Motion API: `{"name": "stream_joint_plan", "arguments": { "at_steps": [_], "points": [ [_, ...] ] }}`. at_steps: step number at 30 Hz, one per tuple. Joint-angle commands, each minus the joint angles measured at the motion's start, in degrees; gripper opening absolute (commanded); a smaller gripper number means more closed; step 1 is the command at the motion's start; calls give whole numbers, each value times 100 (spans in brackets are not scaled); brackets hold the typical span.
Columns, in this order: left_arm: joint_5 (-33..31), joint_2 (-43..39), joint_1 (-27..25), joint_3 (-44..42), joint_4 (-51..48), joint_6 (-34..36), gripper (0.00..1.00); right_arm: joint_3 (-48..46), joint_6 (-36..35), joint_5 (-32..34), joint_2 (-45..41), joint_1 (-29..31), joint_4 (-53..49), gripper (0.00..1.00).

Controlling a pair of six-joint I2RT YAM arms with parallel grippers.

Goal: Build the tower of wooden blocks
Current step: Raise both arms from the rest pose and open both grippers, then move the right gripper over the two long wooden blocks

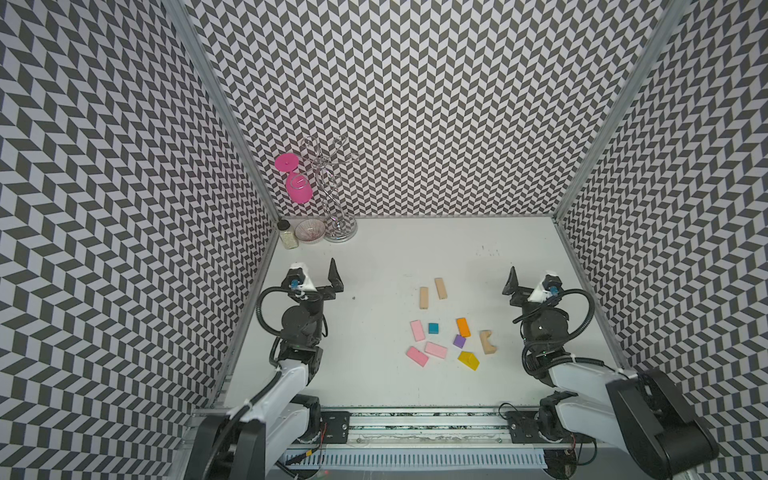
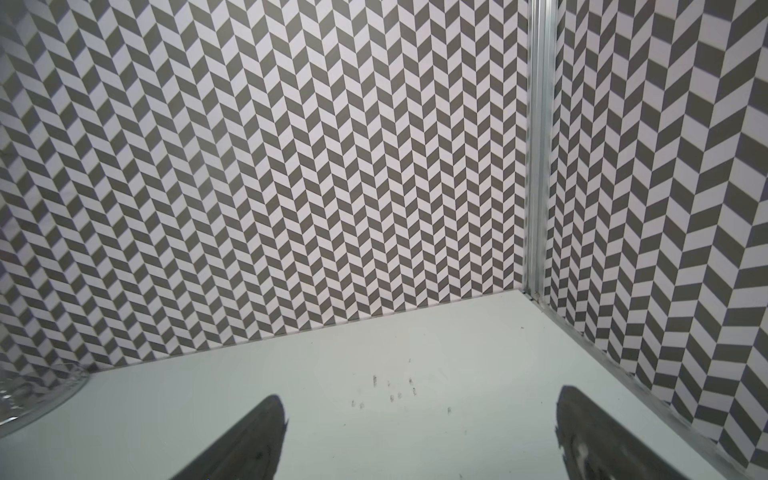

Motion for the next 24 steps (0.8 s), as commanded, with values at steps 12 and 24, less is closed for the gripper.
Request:
{"name": "stream_joint_plan", "arguments": {
  "at_steps": [12,24],
  "points": [
    [2025,-783,341,-323,-2511,-2323,100,818,2904,-2583,-1981,-84,-3440,100],
    [956,169,274,-657,-1970,-2072,100,2468,2317,-1695,573,2041,-5280,86]
  ]
}}
